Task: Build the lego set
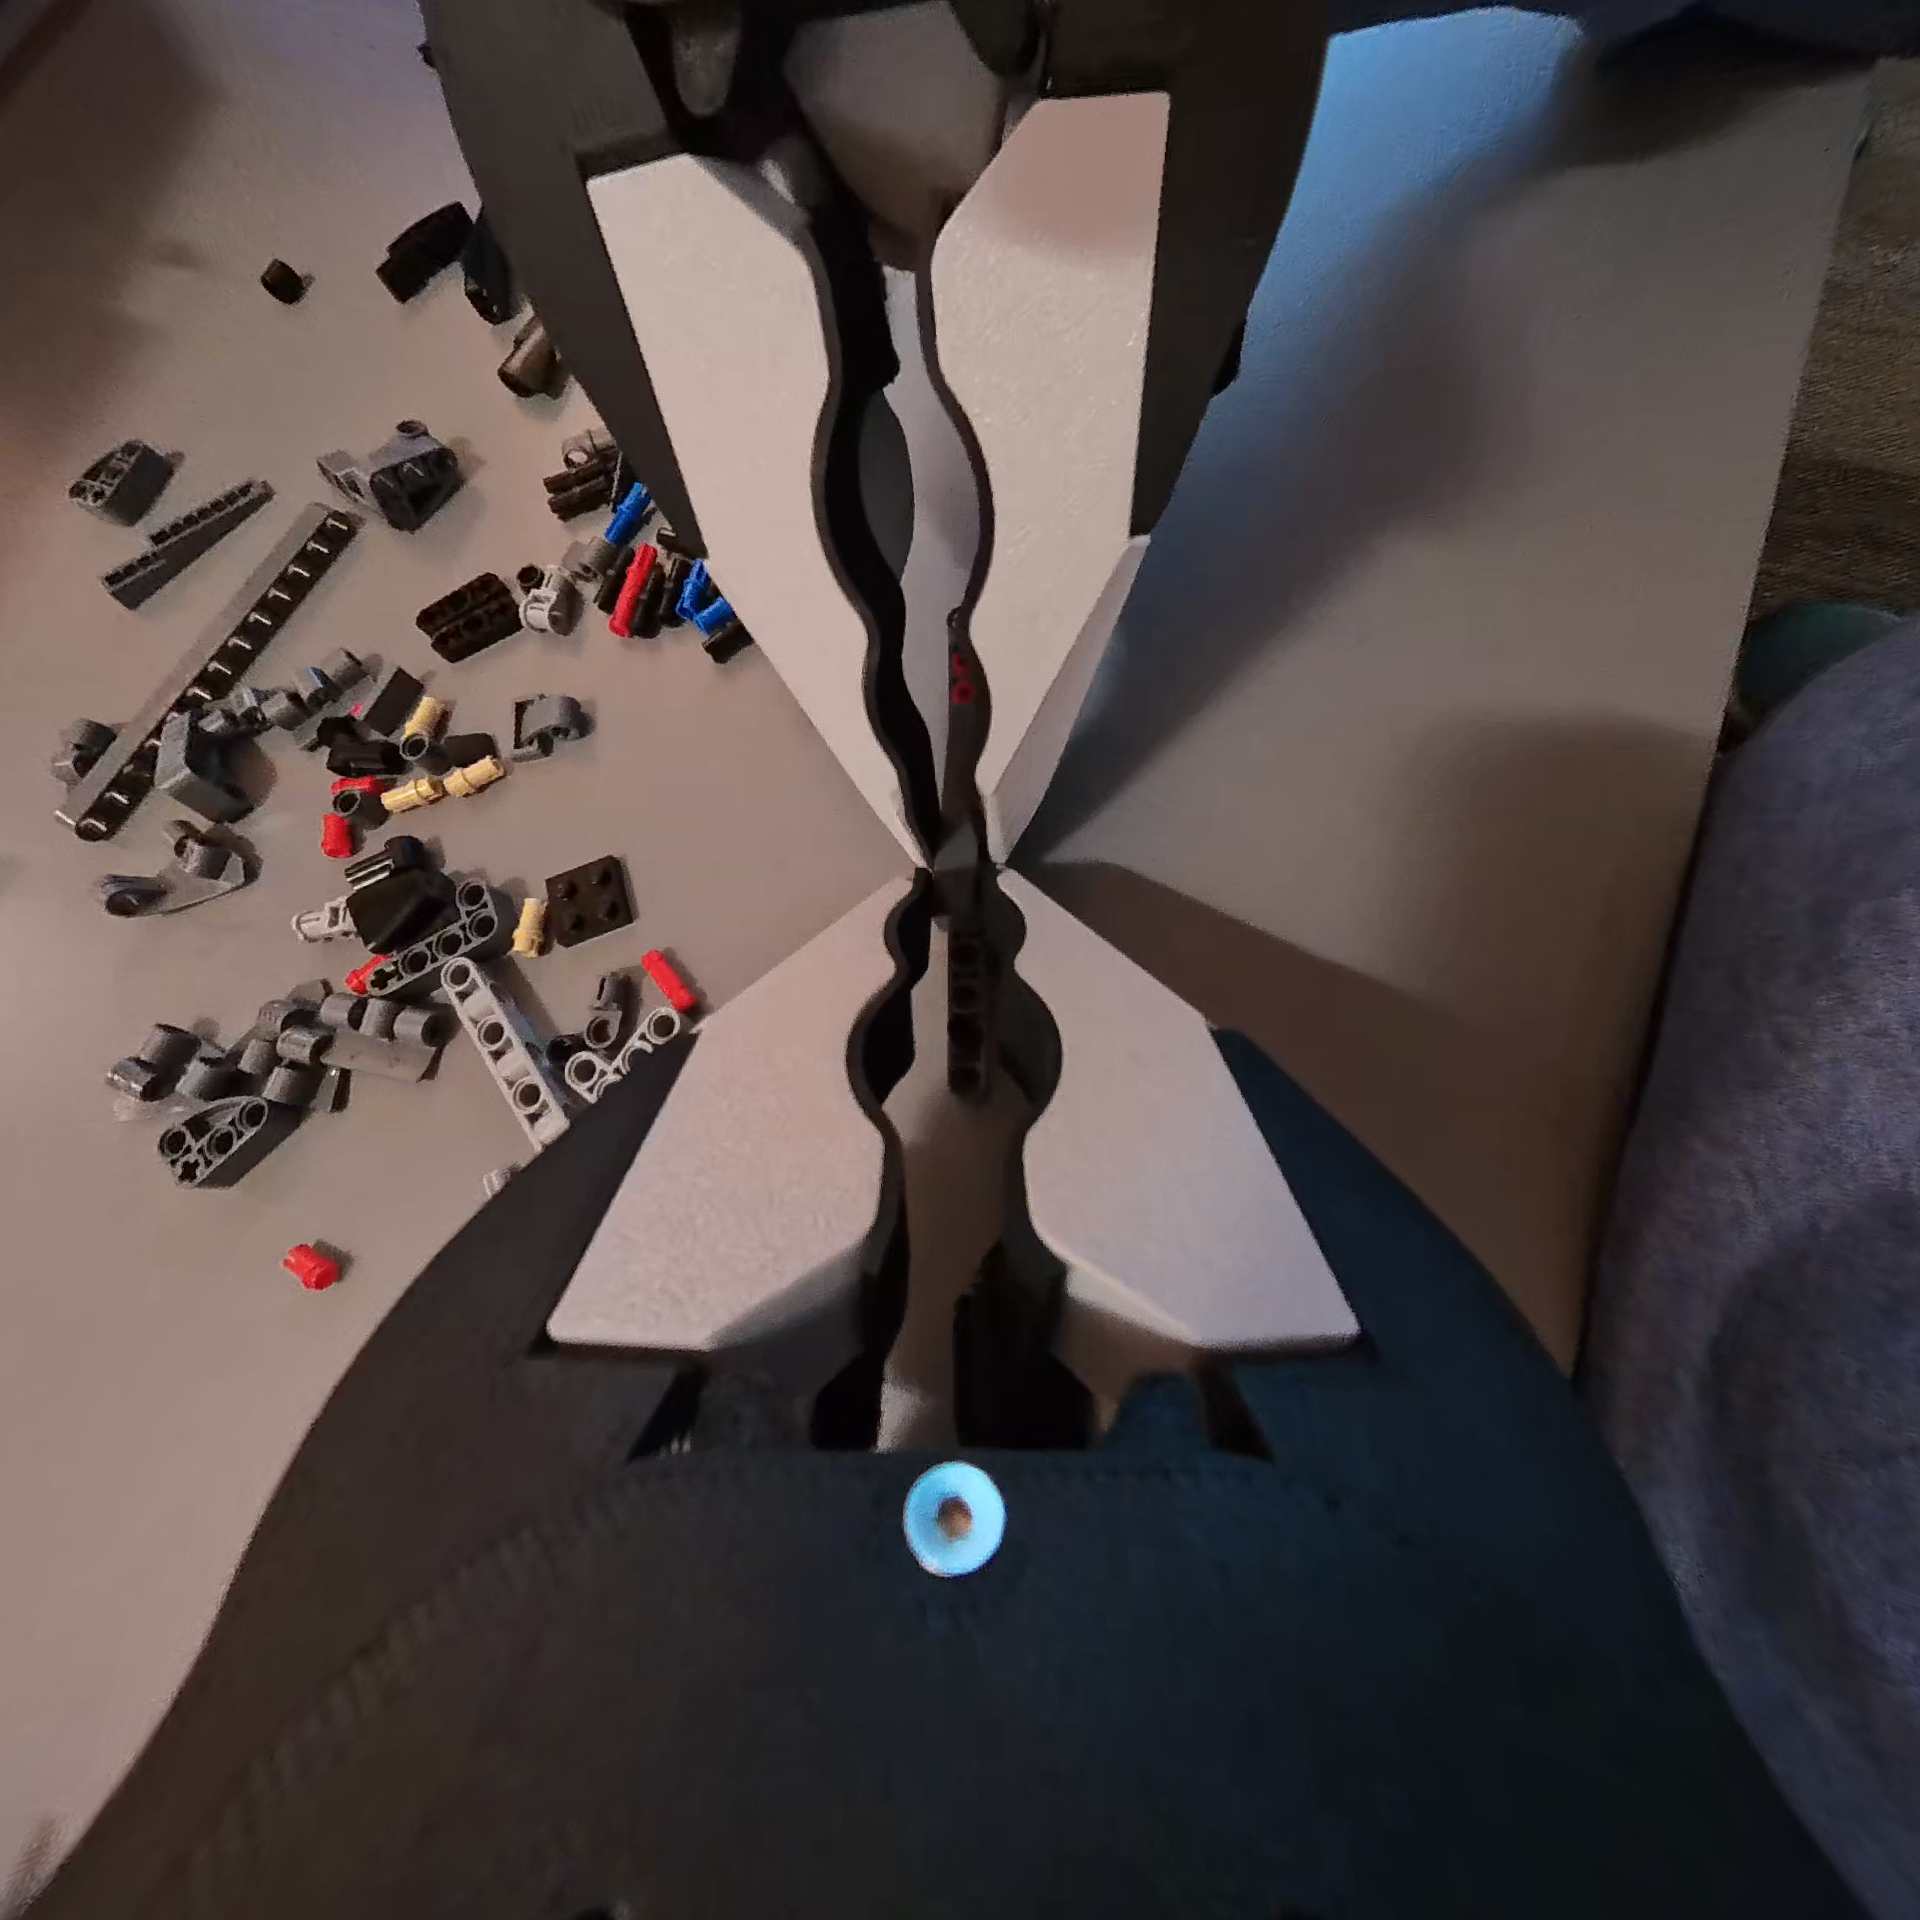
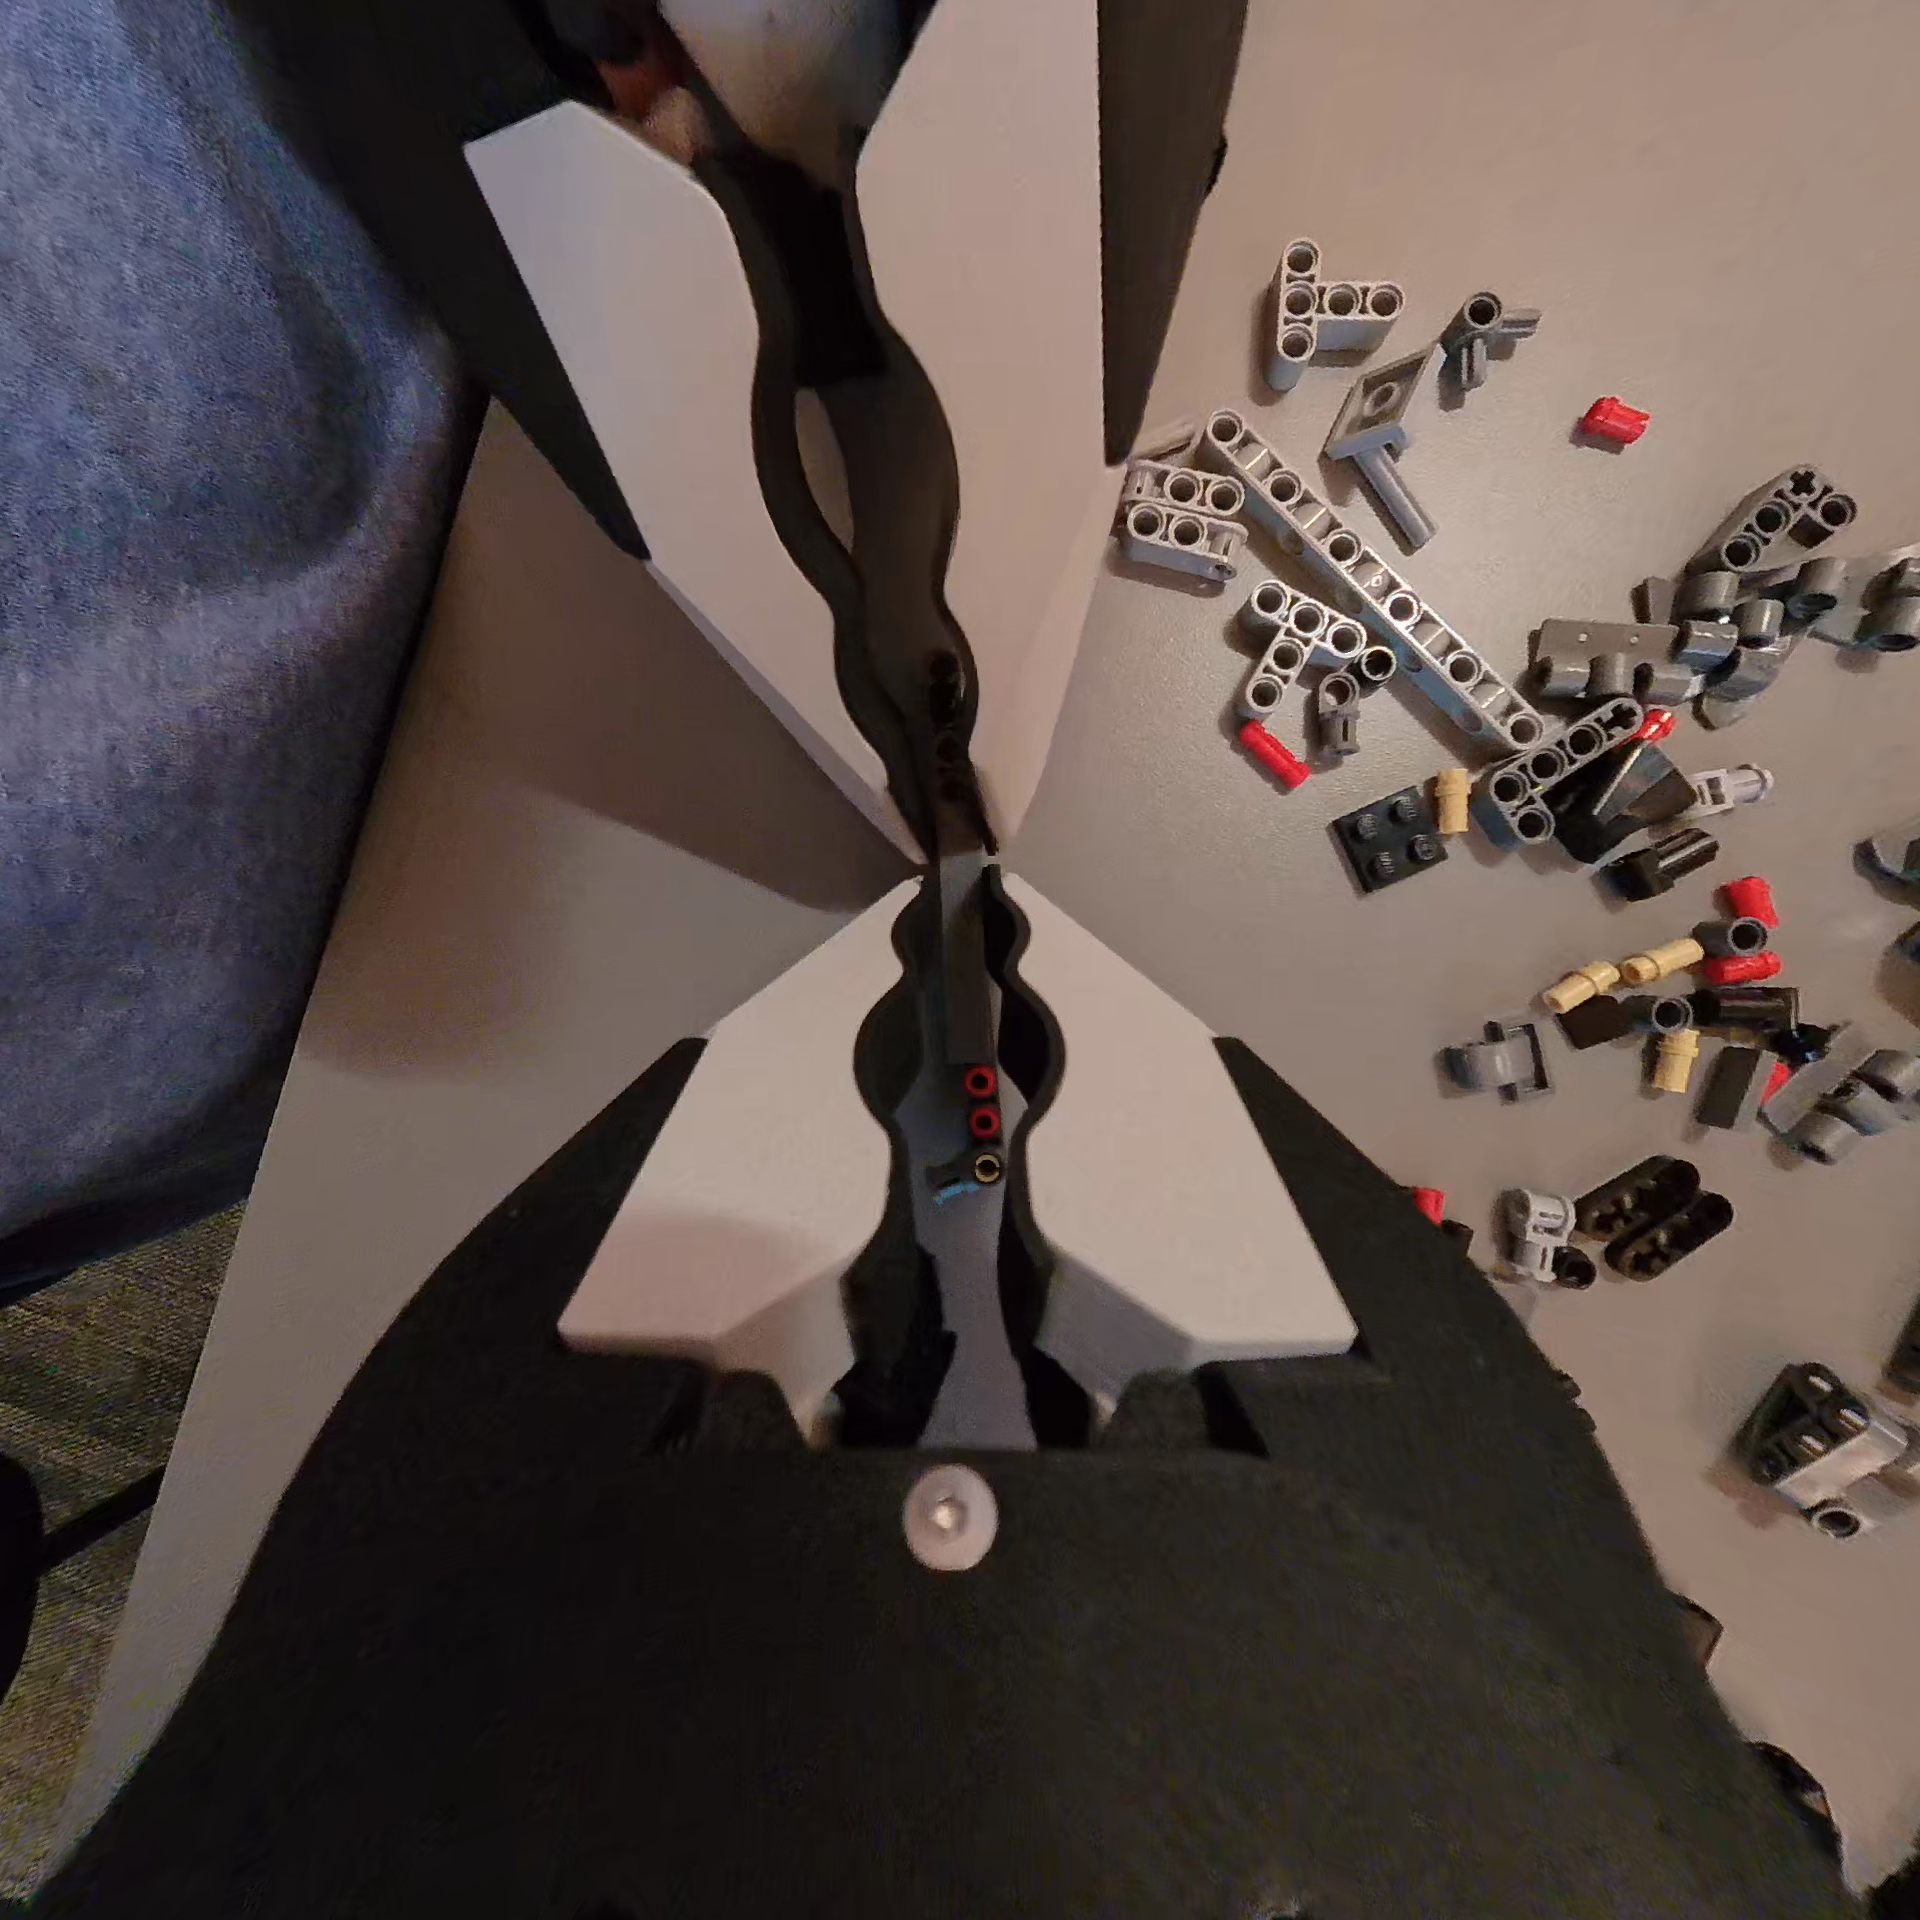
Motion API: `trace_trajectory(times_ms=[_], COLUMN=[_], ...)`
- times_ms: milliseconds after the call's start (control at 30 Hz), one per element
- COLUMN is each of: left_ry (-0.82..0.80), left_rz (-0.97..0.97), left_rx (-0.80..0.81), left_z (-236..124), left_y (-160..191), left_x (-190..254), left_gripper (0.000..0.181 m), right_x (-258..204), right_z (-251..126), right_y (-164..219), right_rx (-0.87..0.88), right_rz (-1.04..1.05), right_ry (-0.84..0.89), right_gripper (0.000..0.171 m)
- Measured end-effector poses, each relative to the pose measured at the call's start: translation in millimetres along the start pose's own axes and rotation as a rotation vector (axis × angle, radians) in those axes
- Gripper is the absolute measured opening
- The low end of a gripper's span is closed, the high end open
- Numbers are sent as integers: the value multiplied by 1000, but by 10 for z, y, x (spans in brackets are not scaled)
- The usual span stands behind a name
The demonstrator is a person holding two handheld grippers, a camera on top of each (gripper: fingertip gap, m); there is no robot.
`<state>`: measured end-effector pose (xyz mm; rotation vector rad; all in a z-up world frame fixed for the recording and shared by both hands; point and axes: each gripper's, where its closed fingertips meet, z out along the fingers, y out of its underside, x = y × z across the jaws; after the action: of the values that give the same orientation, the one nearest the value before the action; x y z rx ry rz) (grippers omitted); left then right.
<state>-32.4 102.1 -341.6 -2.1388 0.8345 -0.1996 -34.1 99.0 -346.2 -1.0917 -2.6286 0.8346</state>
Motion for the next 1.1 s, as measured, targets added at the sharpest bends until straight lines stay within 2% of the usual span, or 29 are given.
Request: trace_trajectory(times_ms=[267,500,667,867,1100], left_ry=[-4,-37,-19,3,12], left_rz=[20,99,87,49,24], left_rx=[-9,-80,-80,-77,-73], left_z=[1,8,12,16,20], left_y=[1,26,22,11,16], left_x=[16,29,26,28,50], left_gripper=[7,7,6,6,10], right_x=[-11,-18,-16,-5,-10], right_z=[2,17,2,-121,-276], right_y=[5,14,12,99,66], right_rx=[-8,-40,22,48,152], right_rz=[-14,-43,25,49,63], right_ry=[-3,53,35,71,56], right_gripper=[6,5,6,16,10])
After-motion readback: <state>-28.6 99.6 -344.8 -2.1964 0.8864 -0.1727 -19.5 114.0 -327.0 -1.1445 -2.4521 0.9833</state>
